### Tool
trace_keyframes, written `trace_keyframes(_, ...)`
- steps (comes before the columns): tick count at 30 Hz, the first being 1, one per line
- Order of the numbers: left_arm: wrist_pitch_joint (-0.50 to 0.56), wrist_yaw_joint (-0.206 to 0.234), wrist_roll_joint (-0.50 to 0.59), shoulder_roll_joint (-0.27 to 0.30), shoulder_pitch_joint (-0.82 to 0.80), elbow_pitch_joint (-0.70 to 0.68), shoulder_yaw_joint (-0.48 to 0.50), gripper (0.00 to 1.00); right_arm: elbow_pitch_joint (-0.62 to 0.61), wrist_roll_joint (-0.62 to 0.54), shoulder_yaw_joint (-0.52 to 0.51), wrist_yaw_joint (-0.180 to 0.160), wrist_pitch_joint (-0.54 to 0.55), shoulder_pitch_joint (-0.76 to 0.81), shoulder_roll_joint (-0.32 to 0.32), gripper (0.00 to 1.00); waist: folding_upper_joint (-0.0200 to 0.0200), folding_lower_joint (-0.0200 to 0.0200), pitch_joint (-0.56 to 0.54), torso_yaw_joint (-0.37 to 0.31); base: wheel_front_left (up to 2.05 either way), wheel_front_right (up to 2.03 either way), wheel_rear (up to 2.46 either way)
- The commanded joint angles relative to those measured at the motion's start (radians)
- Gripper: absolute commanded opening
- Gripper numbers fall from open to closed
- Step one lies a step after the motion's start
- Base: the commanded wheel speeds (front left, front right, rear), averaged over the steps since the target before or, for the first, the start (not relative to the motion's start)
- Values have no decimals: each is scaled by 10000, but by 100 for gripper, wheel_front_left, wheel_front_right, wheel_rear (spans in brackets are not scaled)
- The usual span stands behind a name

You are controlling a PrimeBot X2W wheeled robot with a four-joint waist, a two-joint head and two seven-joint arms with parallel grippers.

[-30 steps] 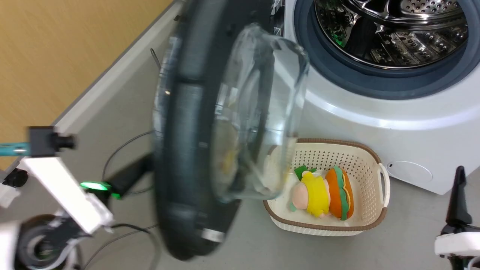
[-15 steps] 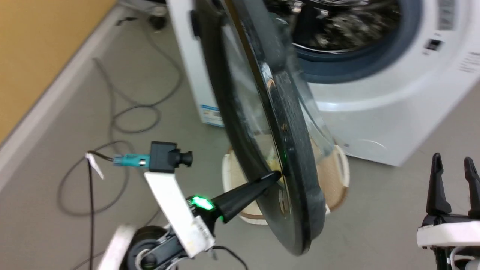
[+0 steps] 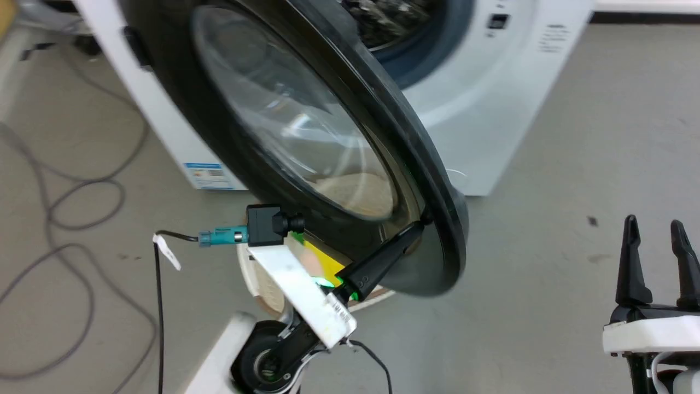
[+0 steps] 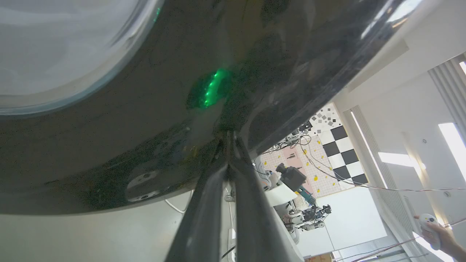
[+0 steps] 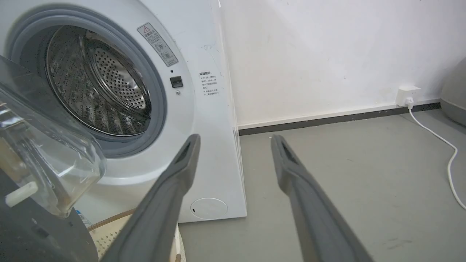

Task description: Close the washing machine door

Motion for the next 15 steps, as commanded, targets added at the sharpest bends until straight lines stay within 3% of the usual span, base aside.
trace_keyframes(1,-365,-46,-41,-46,-257,298,-144,0,-17,22,43,8,-44,-165,3,100,-1,0,135,-475,0,0,0)
trace_keyframes(7,-1446,-46,-50,178,-645,1260,-873,0,48,86,173,8,-44,-83,3,100,-1,0,29,-886,0,0,0)
trace_keyframes(12,-2411,-46,-68,603,-654,1578,-1240,0,102,109,182,8,-44,94,3,100,-1,0,-226,-934,0,0,0)
trace_keyframes(15,-3326,-46,453,1007,-642,1837,-1443,0,79,71,200,8,-44,243,3,100,-1,0,-436,-827,0,0,0)
